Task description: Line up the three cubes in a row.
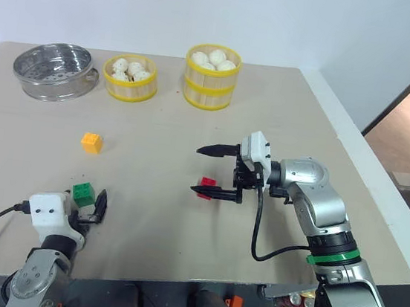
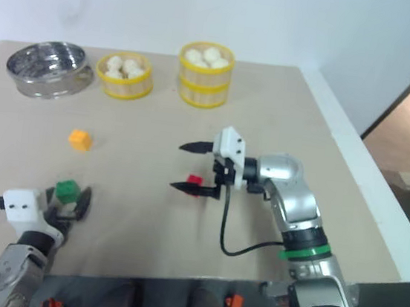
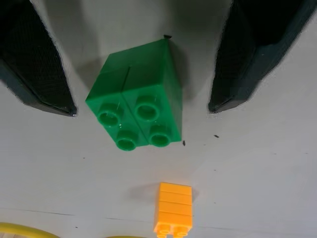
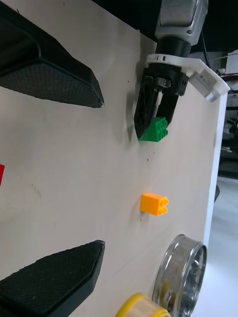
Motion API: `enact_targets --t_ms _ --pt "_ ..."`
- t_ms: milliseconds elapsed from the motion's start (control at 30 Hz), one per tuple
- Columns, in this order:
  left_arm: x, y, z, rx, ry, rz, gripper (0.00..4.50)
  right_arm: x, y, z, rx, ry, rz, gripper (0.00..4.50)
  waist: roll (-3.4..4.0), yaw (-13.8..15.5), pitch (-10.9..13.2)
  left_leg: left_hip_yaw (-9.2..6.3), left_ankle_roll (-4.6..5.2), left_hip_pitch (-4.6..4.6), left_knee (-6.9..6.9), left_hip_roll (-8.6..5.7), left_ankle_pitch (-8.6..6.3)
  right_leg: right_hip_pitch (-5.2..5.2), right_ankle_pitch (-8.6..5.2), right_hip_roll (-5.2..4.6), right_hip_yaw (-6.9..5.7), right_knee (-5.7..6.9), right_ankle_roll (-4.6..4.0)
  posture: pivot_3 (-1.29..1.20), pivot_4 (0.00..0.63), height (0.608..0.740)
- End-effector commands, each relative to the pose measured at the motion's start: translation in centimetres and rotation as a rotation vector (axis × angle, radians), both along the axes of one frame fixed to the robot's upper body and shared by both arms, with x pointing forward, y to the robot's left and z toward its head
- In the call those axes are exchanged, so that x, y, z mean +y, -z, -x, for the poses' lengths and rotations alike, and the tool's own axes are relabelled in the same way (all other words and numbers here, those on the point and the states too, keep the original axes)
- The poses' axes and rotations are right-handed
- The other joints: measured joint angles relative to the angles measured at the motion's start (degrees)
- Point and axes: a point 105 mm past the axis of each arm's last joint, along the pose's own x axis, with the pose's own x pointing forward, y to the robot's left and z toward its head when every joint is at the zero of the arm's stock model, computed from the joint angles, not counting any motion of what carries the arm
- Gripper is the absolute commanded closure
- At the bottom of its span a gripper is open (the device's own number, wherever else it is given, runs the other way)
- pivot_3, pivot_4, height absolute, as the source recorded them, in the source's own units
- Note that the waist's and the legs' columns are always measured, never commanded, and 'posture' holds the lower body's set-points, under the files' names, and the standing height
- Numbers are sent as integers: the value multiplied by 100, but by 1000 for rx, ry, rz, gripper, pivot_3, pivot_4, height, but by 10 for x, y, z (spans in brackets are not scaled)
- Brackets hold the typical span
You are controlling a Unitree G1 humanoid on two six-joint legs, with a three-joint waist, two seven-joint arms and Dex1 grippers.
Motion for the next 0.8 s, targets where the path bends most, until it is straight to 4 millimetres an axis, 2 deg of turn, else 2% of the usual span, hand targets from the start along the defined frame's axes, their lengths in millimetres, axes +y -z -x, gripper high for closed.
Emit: enact_targets --t_ms 33,200,400,533,633,800 --pt "-3 -3 -1 -5 27 10 1510 -1 -10 2 -59 -6 -3 0 0 0 0 0 0 0 0 0 0 0 0 0 0 0 0 0 150 740" --pt "0 -1 0 10 45 -13 3175 -2 -7 2 -61 -4 9 0 0 0 0 0 0 0 1 0 0 0 0 0 1 0 0 0 150 740" --pt "-22 -2 -9 26 422 -256 3161 -1 -8 -2 -71 4 11 0 1 0 0 -4 0 2 -2 0 0 -2 -1 0 -3 0 -4 0 150 740" --pt "-36 -10 -28 -4 641 -336 3161 1 -9 -5 -82 12 10 0 1 22 0 -3 0 0 0 0 1 -2 0 -2 -6 0 -5 0 150 740" --pt "-60 -15 -40 -29 918 -471 3161 2 -10 -8 -92 21 11 0 0 33 0 8 0 -1 1 -1 1 -1 2 -8 -1 -2 -2 0 150 740" --pt "-81 -28 -70 -92 1113 -517 3161 -2 -9 -11 -90 35 20 0 0 46 0 9 1 -7 -3 -2 1 -4 3 -5 -3 -2 4 0 150 740"
